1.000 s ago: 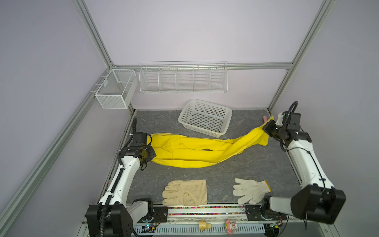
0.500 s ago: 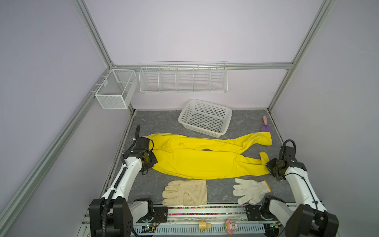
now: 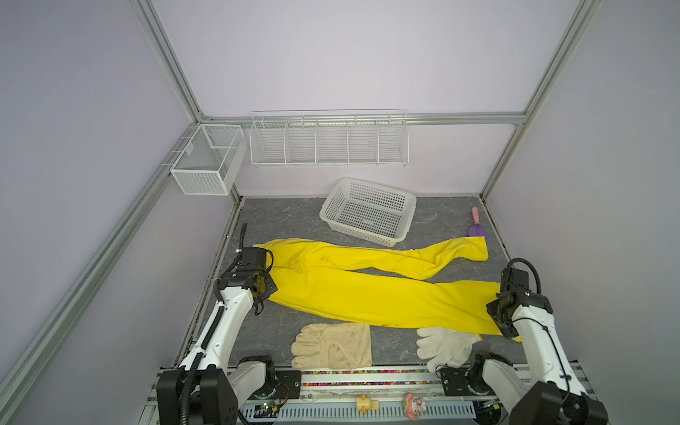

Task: Fold and stack the trousers
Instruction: Flatten out the trousers at the center of the table.

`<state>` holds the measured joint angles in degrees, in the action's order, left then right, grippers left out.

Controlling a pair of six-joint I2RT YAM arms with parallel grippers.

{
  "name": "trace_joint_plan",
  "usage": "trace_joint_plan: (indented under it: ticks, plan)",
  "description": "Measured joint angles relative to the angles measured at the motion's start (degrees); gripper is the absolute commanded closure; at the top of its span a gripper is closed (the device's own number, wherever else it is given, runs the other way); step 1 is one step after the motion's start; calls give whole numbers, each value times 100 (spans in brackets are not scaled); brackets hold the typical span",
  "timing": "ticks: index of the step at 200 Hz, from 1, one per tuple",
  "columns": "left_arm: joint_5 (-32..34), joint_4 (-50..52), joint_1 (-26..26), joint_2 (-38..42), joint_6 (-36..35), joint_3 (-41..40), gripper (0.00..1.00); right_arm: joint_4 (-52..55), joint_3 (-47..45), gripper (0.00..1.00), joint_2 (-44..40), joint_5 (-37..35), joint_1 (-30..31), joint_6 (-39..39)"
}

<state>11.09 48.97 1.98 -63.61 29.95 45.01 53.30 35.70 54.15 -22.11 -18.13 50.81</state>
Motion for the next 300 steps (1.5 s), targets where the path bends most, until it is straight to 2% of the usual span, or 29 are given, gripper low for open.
trace_joint_plan:
  ticks: [27,56,74,109,138,203,271,300]
  plan:
    - [31,57,0,11,33,0,84,229,616,37,-15,-17,0,-79]
    - [223,131,0,256,116,2,76,-162,1069,35,116,542,35,-437]
    - [310,219,0,422,142,81,68,-544,1095,34,702,1095,232,-748]
    - [118,131,-7,450,101,326,61,-1274,984,28,1775,1775,616,-1307]
    - [-254,-101,-7,20,37,332,60,-1788,970,27,2428,2026,623,-1755]
    - [-393,-590,-9,-1257,-66,280,59,-2332,1016,25,3292,2004,514,-2483]
    - [-612,-704,-9,-1082,662,-804,55,-2529,1320,22,3683,1834,245,-2824]
    - [-627,-645,-11,-962,885,-927,55,-2507,1499,19,3832,1834,236,-2931]
